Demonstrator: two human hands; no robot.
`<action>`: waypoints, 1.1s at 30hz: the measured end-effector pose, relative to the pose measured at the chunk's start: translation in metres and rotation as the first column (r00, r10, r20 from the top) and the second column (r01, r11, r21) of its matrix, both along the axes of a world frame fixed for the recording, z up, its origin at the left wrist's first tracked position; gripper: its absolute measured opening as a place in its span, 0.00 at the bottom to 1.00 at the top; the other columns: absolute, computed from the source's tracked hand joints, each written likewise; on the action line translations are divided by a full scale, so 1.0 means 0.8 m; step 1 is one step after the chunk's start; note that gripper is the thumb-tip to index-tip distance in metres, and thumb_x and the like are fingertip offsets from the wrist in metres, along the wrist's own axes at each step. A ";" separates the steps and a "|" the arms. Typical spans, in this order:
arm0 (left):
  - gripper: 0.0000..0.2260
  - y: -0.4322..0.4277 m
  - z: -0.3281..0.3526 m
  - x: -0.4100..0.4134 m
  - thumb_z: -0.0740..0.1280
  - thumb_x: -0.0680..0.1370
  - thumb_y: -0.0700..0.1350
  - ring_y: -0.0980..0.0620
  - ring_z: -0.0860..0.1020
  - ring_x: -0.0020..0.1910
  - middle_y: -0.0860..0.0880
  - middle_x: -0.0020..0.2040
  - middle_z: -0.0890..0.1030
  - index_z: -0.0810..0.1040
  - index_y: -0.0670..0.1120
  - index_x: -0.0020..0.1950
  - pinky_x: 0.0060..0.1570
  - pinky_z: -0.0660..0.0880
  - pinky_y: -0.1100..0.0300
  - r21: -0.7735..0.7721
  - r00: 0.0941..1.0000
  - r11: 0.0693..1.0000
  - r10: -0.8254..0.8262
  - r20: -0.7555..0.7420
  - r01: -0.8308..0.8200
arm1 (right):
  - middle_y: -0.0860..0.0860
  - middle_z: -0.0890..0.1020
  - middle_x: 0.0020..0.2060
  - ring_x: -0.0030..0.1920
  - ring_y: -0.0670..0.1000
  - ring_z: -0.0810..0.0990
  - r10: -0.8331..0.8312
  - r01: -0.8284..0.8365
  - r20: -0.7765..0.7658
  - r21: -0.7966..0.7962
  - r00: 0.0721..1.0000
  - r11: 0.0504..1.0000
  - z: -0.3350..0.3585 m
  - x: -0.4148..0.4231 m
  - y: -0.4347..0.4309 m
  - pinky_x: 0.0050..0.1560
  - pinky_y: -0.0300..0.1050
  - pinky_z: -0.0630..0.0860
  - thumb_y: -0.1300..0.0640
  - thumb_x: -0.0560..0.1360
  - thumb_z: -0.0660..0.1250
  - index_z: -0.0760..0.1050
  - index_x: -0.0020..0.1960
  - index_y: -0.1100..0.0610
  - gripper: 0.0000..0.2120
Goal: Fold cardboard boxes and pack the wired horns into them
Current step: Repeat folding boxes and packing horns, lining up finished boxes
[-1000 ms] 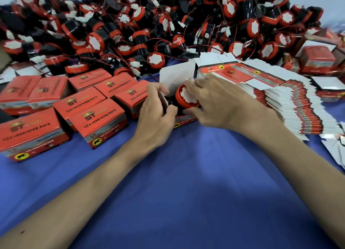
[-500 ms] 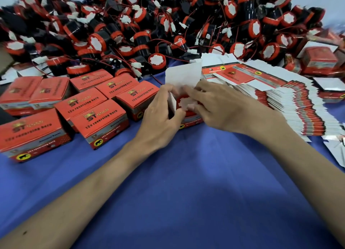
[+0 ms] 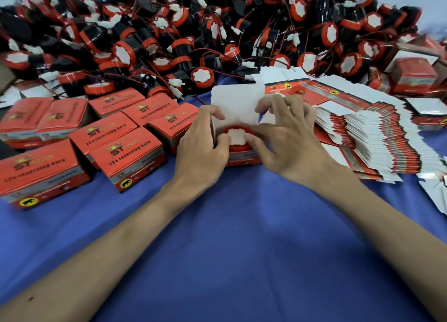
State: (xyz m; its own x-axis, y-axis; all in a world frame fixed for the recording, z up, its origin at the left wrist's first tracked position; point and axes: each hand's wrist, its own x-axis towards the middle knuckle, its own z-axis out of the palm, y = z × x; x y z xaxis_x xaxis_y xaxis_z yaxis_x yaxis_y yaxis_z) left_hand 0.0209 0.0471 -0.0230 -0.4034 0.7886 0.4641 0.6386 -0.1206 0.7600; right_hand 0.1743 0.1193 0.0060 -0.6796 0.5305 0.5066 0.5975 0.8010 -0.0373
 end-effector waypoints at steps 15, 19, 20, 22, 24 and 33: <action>0.13 0.001 -0.001 -0.003 0.51 0.82 0.57 0.53 0.73 0.58 0.46 0.57 0.71 0.75 0.67 0.54 0.62 0.70 0.56 -0.031 0.953 0.963 -0.261 0.156 0.268 | 0.55 0.73 0.58 0.56 0.46 0.76 0.051 -0.371 -0.652 -0.364 0.757 0.854 -0.021 -0.010 -0.014 0.58 0.35 0.72 0.61 0.75 0.68 0.70 0.64 0.62 0.18; 0.14 0.005 -0.003 -0.006 0.57 0.83 0.44 0.56 0.68 0.58 0.46 0.58 0.68 0.75 0.47 0.65 0.64 0.65 0.64 -0.121 0.960 0.953 -0.279 0.014 0.278 | 0.53 0.82 0.48 0.50 0.47 0.80 0.022 -0.326 -0.608 -0.394 0.794 0.859 -0.015 -0.009 -0.009 0.51 0.34 0.73 0.62 0.78 0.63 0.82 0.51 0.63 0.09; 0.14 0.005 -0.002 -0.006 0.58 0.82 0.43 0.56 0.68 0.60 0.45 0.60 0.68 0.72 0.46 0.67 0.65 0.65 0.63 -0.095 0.955 0.951 -0.293 0.040 0.296 | 0.53 0.82 0.46 0.48 0.48 0.81 0.003 -0.310 -0.595 -0.414 0.804 0.856 -0.015 -0.011 -0.008 0.49 0.33 0.73 0.63 0.78 0.65 0.81 0.50 0.63 0.07; 0.18 0.002 0.002 -0.004 0.61 0.81 0.40 0.52 0.70 0.64 0.43 0.65 0.68 0.60 0.48 0.68 0.66 0.69 0.53 0.000 0.939 0.950 -0.309 0.148 0.313 | 0.52 0.82 0.43 0.45 0.47 0.83 -0.048 -0.299 -0.580 -0.486 0.813 0.821 -0.014 -0.015 -0.006 0.48 0.33 0.76 0.64 0.75 0.70 0.75 0.54 0.63 0.09; 0.27 -0.001 0.003 -0.002 0.64 0.80 0.36 0.50 0.72 0.65 0.42 0.66 0.70 0.50 0.50 0.70 0.66 0.71 0.54 0.080 0.929 0.949 -0.313 0.196 0.303 | 0.50 0.83 0.42 0.44 0.44 0.83 -0.073 -0.334 -0.604 -0.533 0.794 0.777 -0.012 -0.015 -0.003 0.47 0.33 0.77 0.64 0.73 0.72 0.64 0.66 0.59 0.26; 0.12 -0.006 0.012 -0.002 0.67 0.75 0.54 0.51 0.79 0.52 0.52 0.50 0.80 0.75 0.50 0.54 0.52 0.76 0.54 0.071 0.920 0.947 -0.322 0.225 0.314 | 0.53 0.86 0.44 0.48 0.53 0.84 -0.163 -0.603 -0.769 -0.597 0.618 0.530 -0.015 -0.012 0.002 0.51 0.44 0.78 0.48 0.76 0.65 0.81 0.50 0.54 0.11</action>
